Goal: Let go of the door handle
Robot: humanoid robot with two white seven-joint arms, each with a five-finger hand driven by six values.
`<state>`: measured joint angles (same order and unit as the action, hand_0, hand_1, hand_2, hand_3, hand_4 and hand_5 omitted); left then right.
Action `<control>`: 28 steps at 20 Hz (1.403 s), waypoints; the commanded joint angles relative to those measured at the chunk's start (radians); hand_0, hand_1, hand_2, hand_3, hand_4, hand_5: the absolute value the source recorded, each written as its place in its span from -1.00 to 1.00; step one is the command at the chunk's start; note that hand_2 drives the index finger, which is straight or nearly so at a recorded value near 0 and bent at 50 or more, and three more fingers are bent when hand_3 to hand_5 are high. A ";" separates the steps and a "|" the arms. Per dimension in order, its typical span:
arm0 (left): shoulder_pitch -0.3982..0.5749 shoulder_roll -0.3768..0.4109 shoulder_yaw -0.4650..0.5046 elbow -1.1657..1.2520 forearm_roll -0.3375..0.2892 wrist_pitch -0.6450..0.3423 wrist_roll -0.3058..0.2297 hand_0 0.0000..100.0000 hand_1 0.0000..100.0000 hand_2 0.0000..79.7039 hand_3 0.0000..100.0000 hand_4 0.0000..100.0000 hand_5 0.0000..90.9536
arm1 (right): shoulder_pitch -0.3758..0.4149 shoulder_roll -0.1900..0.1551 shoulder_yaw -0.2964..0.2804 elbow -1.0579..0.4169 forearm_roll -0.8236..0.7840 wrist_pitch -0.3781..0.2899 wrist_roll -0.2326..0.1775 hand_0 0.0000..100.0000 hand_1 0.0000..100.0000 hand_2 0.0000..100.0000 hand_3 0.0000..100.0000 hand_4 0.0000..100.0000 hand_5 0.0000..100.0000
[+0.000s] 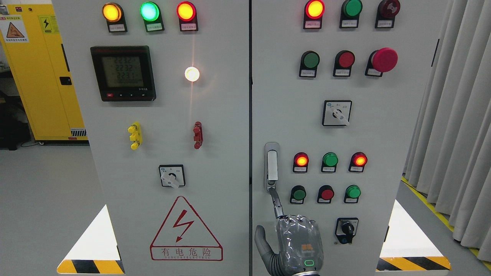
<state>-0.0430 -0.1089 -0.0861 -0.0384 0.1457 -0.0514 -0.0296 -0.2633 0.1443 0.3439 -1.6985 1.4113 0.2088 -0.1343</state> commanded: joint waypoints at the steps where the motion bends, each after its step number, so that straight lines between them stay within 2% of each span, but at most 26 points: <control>1: 0.000 0.000 0.000 0.000 0.000 0.001 0.000 -0.76 0.11 -1.00 -1.00 -1.00 -1.00 | 0.001 -0.002 0.003 -0.029 0.008 -0.002 -0.008 0.35 -0.17 -0.84 1.00 1.00 1.00; 9: 0.000 0.000 0.000 0.000 0.000 0.001 0.000 -0.76 0.11 -1.00 -1.00 -1.00 -1.00 | 0.004 0.000 0.006 -0.047 0.008 -0.006 -0.016 0.34 -0.17 -0.70 1.00 1.00 1.00; 10: 0.000 0.000 0.000 0.000 0.000 0.001 0.000 -0.76 0.11 -1.00 -1.00 -1.00 -1.00 | 0.004 0.001 0.004 -0.047 0.008 -0.006 -0.016 0.35 -0.17 -0.49 1.00 1.00 1.00; 11: 0.000 0.000 0.000 0.000 0.000 0.001 0.000 -0.76 0.11 -1.00 -1.00 -1.00 -1.00 | 0.006 0.001 0.004 -0.050 0.006 -0.006 -0.018 0.35 -0.17 -0.39 1.00 1.00 1.00; 12: 0.000 0.000 0.000 0.000 0.000 0.001 0.000 -0.76 0.11 -1.00 -1.00 -1.00 -1.00 | 0.015 0.001 0.003 -0.065 0.006 -0.006 -0.018 0.41 -0.16 -0.02 1.00 1.00 1.00; 13: 0.000 0.000 0.000 0.000 0.000 0.001 0.000 -0.76 0.11 -1.00 -1.00 -1.00 -1.00 | 0.031 0.000 0.000 -0.084 0.005 -0.011 -0.016 0.74 -0.16 0.20 1.00 1.00 1.00; 14: 0.000 0.000 0.000 0.000 0.000 0.001 0.000 -0.76 0.11 -1.00 -1.00 -1.00 -1.00 | 0.044 0.000 -0.002 -0.101 0.005 -0.011 -0.016 0.74 -0.16 0.20 1.00 1.00 1.00; 15: 0.000 0.000 0.000 0.000 0.000 0.001 0.000 -0.76 0.11 -1.00 -1.00 -1.00 -1.00 | 0.052 -0.002 -0.006 -0.115 0.005 -0.011 -0.016 1.00 -0.26 0.30 1.00 1.00 1.00; 16: 0.000 0.000 0.000 0.000 0.000 0.001 0.000 -0.76 0.11 -1.00 -1.00 -1.00 -1.00 | 0.058 -0.003 -0.008 -0.130 0.003 -0.011 -0.013 1.00 -0.36 0.37 1.00 1.00 1.00; 17: 0.000 0.000 0.000 0.000 0.000 0.001 0.000 -0.76 0.11 -1.00 -1.00 -1.00 -1.00 | 0.061 -0.003 -0.009 -0.142 0.002 -0.014 -0.011 1.00 -0.37 0.38 1.00 1.00 1.00; 18: 0.000 0.000 0.000 0.000 0.000 0.001 0.000 -0.76 0.11 -1.00 -1.00 -1.00 -1.00 | 0.064 -0.005 -0.011 -0.154 0.000 -0.019 -0.011 0.96 -0.41 0.44 1.00 1.00 1.00; 19: 0.000 0.000 0.000 0.000 0.000 0.001 0.000 -0.76 0.11 -1.00 -1.00 -1.00 -1.00 | 0.064 -0.005 -0.013 -0.164 0.000 -0.023 -0.010 0.62 -0.40 0.46 1.00 1.00 1.00; 20: 0.000 0.000 0.000 0.000 0.000 0.001 0.000 -0.76 0.11 -1.00 -1.00 -1.00 -1.00 | 0.064 -0.005 -0.013 -0.171 -0.003 -0.025 -0.007 0.56 -0.40 0.47 1.00 1.00 1.00; 22: 0.000 0.000 0.000 0.000 0.000 0.001 0.000 -0.76 0.11 -1.00 -1.00 -1.00 -1.00 | 0.062 -0.006 -0.025 -0.182 -0.005 -0.034 -0.004 0.01 -0.47 0.48 1.00 1.00 1.00; 24: 0.000 0.000 0.000 0.000 0.000 0.001 0.000 -0.76 0.11 -1.00 -1.00 -1.00 -1.00 | 0.059 -0.005 -0.043 -0.182 -0.005 -0.068 -0.002 -0.17 -0.52 0.50 1.00 1.00 1.00; 28: 0.000 0.000 0.000 0.000 0.000 0.001 0.000 -0.76 0.11 -1.00 -1.00 -1.00 -1.00 | 0.047 -0.006 -0.051 -0.187 -0.005 -0.074 0.002 -0.24 -0.57 0.59 1.00 1.00 1.00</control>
<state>-0.0430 -0.1089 -0.0860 -0.0384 0.1457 -0.0514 -0.0296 -0.2089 0.1406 0.3216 -1.8334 1.4085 0.1410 -0.1350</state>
